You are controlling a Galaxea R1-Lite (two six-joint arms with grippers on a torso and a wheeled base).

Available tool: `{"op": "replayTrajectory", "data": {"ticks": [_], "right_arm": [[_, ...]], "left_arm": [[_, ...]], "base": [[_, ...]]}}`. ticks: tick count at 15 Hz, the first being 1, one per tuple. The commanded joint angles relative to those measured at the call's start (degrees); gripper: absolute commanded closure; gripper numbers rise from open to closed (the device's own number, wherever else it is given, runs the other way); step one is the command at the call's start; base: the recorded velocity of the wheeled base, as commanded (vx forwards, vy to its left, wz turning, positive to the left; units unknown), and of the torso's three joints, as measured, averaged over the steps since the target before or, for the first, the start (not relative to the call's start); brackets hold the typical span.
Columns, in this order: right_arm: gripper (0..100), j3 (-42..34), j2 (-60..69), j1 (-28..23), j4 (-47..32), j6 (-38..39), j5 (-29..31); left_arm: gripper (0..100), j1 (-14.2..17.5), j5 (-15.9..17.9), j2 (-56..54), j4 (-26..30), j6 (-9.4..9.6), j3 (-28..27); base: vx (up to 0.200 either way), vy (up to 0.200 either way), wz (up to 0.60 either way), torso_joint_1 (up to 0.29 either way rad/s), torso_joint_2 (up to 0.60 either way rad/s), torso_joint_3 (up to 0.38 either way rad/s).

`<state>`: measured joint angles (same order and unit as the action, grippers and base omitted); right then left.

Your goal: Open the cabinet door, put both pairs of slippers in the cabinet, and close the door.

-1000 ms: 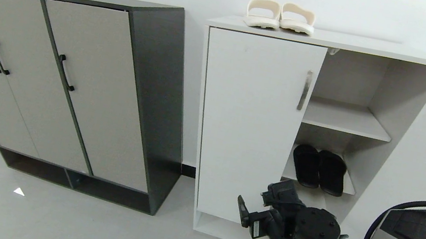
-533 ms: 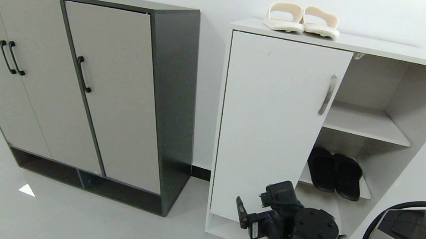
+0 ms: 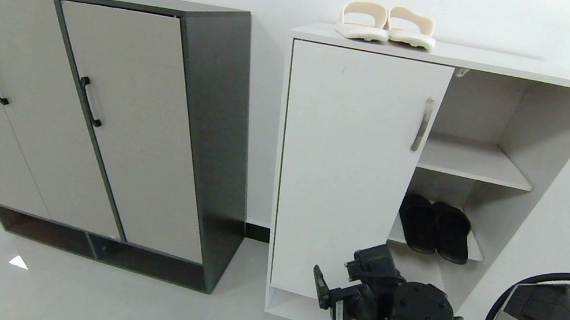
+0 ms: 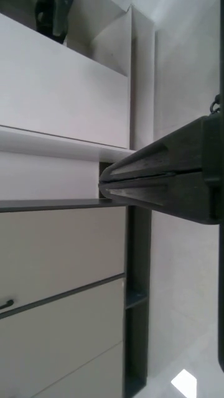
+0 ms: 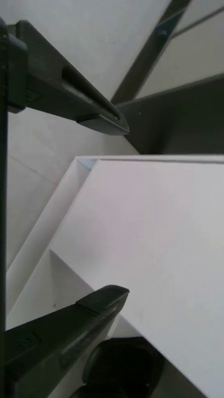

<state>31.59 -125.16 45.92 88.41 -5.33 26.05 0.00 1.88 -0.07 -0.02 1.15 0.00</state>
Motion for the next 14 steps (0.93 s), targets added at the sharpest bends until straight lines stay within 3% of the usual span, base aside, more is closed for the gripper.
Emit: {"op": "replayTrajectory", "data": {"ticks": [1,10,14], "right_arm": [[0,0.14,-0.61,-0.13,0.10,-0.03,0.05],[0,-0.03,-0.70,-0.13,0.01,-0.03,0.05],[0,0.05,-0.70,-0.22,0.10,0.05,0.05]], "left_arm": [[100,0.00,-0.03,0.07,0.02,0.00,0.00],[100,0.00,-0.03,0.07,0.02,0.00,0.00],[100,0.00,-0.03,0.07,0.02,0.00,0.00]], "base": [[0.000,0.000,0.00,0.000,0.00,0.000],[0.000,0.000,0.00,0.000,0.00,0.000],[0.000,0.000,0.00,0.018,-0.20,-0.299]]}}
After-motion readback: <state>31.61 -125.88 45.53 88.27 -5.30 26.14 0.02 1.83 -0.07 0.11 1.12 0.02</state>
